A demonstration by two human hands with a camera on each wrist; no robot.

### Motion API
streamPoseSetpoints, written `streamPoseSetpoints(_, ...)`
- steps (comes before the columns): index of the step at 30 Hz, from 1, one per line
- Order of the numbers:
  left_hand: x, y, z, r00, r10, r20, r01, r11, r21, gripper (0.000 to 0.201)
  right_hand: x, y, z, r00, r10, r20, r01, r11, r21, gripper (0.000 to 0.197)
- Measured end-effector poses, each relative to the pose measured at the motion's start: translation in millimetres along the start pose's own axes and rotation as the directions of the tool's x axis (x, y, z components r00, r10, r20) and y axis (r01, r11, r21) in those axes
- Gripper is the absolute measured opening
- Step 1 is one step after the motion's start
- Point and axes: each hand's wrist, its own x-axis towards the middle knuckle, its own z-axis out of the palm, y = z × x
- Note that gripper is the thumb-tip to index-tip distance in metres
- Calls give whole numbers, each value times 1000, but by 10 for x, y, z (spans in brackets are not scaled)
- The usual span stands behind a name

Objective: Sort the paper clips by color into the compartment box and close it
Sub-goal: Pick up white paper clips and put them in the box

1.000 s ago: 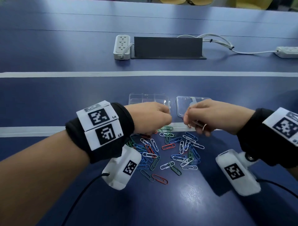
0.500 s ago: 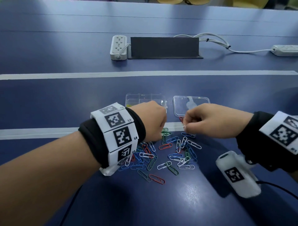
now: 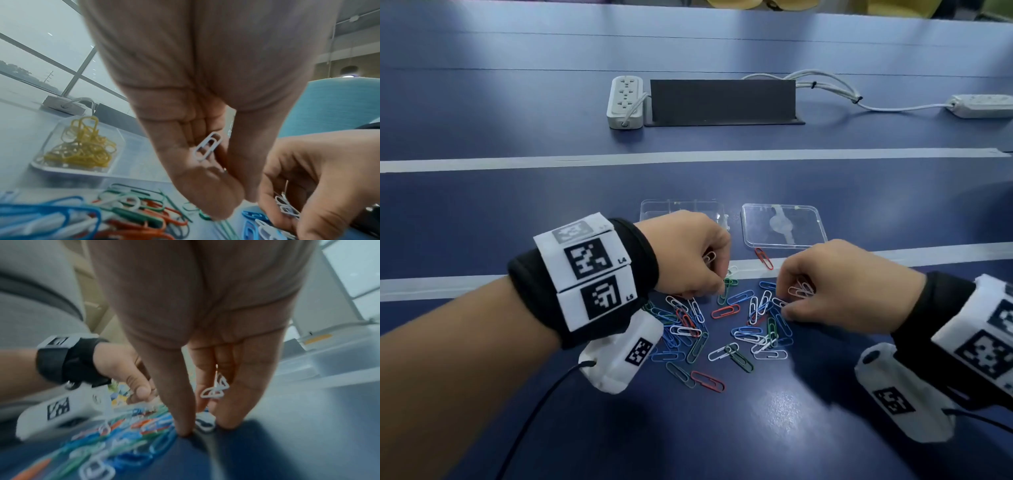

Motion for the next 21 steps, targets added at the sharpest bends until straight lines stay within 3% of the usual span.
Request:
streamPoseSetpoints(6, 24, 60, 100, 995, 65, 70, -52, 984, -173, 27, 6, -66, -2, 1000, -22, -14, 22, 999, -33, 16)
streamPoseSetpoints(13, 32, 208, 120, 994, 45, 98, -49, 998, 33, 9, 109, 22, -20, 988, 122, 97, -149, 917, 370, 17)
streamPoseSetpoints(17, 55, 224, 163, 995, 47, 89, -53, 996, 72, 12, 142, 56, -24, 1000, 7, 0, -7, 965, 261, 13)
streamPoseSetpoints(19, 72, 219, 178, 995, 80, 57, -88, 985, 149, 7, 140, 49, -43, 998, -64, 24, 59, 982, 177, 16)
streamPoseSetpoints(21, 96, 207, 192, 992, 120, 48, -127, 968, 215, 14, 144, 26, -39, 994, -99, 54, 92, 990, 111, 17)
